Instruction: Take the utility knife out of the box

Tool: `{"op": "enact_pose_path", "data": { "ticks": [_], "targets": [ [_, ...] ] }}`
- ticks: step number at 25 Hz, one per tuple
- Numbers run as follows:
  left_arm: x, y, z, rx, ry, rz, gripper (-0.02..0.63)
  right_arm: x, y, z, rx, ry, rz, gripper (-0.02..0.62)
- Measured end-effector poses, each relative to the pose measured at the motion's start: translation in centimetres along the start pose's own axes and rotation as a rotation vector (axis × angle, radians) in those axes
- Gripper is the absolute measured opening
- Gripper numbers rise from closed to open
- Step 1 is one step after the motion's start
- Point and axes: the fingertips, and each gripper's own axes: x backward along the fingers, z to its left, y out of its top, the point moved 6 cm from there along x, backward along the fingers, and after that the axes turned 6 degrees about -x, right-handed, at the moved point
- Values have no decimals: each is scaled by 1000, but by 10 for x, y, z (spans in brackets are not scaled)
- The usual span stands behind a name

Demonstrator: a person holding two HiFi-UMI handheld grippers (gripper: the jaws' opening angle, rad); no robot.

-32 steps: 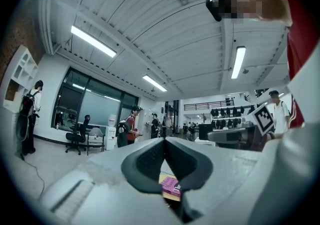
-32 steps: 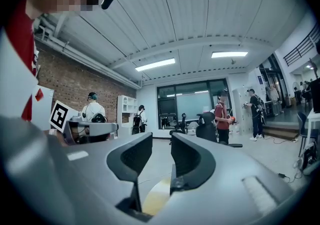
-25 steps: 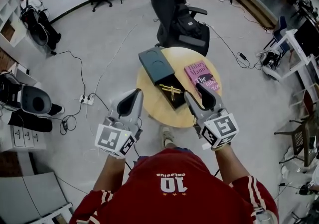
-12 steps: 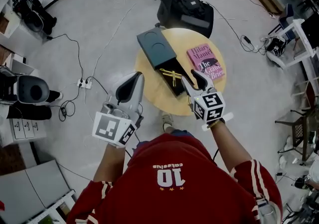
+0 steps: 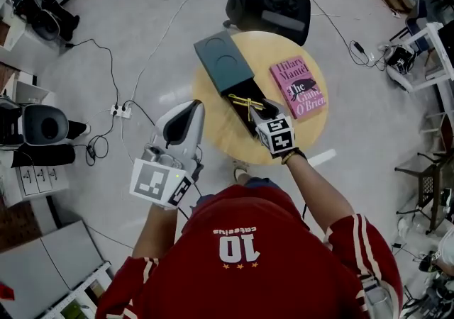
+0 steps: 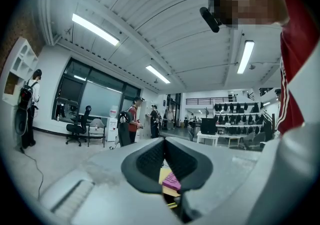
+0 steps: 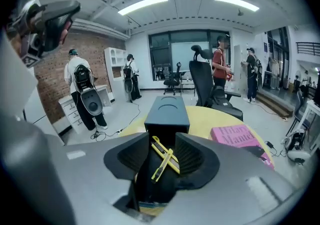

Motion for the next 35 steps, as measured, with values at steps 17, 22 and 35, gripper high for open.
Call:
{"op": "enact_pose_path", "data": {
  "ticks": [17,22,35],
  "targets": [
    [-38,-26,34,30,7,80,3,-98,-35,-22,0,-35,349,117],
    [-38,-32,40,39,18,86,3,-110,-40,-23,26,-38,377,111],
    [-27,-33,42,45,50,86,3,-108,-37,-26,40,-54,343,38]
  ]
}}
